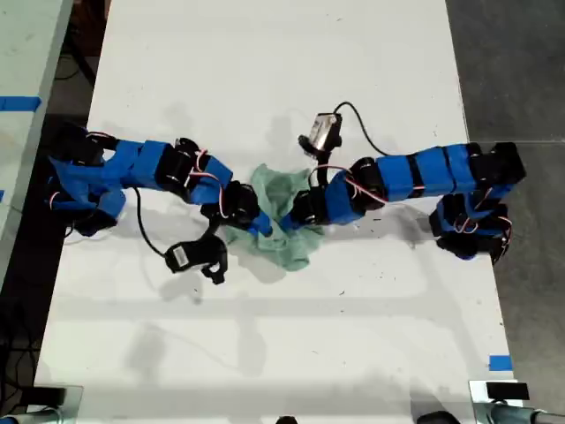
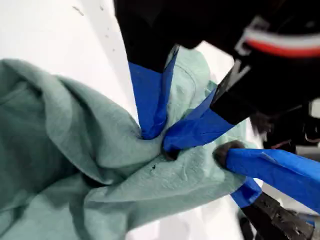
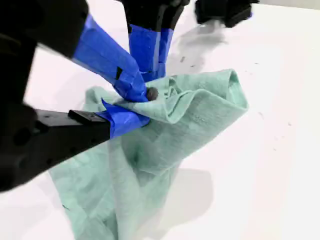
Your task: Fold t shirt
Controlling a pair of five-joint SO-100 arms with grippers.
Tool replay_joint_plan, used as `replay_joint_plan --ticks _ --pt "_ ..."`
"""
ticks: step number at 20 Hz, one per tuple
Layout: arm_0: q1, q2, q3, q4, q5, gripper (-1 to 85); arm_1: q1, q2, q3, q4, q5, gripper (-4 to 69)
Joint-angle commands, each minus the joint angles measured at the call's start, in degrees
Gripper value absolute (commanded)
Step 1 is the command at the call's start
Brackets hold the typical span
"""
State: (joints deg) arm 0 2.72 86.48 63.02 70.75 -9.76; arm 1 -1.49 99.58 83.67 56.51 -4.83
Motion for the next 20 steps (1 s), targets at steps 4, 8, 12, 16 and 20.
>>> replay_joint_plan --ticks 4,8,12,16,20 --pt "-17.23 1.67 3.43 2.99 5.63 22.2 19.42 37.27 44.56 -19.16 -3.25 24.8" --pt "-28.39 -0.70 3.60 11.43 9.58 22.2 27.16 59.41 55.63 -6.15 -6.24 24.5" --pt "-34.37 9.49 3.69 18.28 13.01 10.3 28.56 62.84 50.63 8.53 -9.58 23.1" --pt "-35.07 43.07 12.92 20.21 21.09 -0.2 28.74 76.11 44.30 30.50 -14.41 1.2" --pt "-23.03 72.25 47.64 13.97 18.11 -0.2 20.30 90.35 52.82 37.97 -14.59 1.2"
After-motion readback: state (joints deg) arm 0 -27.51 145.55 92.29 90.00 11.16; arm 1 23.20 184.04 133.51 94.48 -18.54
